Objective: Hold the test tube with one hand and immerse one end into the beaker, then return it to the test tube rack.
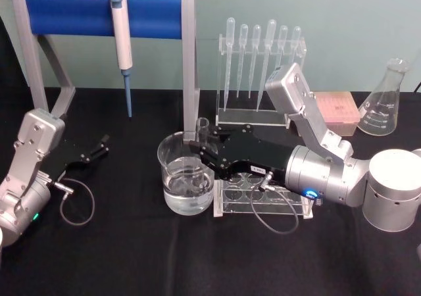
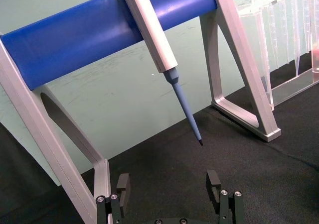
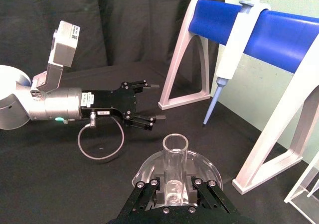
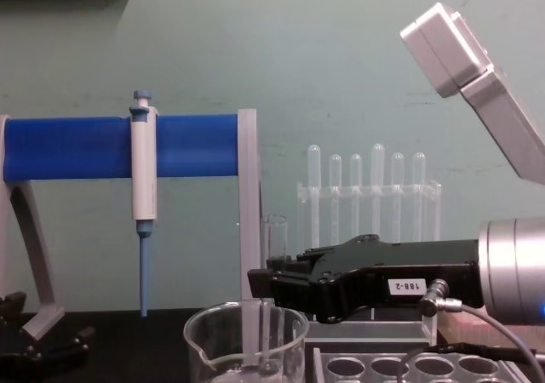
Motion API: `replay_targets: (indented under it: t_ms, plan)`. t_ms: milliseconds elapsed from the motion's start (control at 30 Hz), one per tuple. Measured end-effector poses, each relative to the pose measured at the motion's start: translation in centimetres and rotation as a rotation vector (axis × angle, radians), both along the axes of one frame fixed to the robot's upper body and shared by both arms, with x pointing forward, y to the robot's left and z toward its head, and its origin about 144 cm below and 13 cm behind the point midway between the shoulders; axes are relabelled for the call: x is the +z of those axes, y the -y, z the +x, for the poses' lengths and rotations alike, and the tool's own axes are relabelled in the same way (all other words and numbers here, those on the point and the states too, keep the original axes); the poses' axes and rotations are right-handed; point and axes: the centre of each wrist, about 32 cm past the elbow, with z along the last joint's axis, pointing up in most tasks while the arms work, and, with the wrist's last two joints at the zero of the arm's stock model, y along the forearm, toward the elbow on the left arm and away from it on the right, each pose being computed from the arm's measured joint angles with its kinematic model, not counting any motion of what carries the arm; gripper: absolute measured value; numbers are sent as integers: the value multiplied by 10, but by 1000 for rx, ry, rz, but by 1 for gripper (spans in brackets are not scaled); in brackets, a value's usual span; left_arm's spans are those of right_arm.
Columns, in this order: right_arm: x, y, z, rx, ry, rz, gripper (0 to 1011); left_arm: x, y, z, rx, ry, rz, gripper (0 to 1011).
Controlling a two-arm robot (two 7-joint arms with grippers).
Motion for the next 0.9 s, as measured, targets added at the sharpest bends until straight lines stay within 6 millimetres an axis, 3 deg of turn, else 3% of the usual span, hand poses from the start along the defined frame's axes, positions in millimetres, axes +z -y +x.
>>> replay_targets:
  t_ms: [900]
  plan:
    - [0,0,0,0,0,0,241,0,0,0,0,0,0,1000]
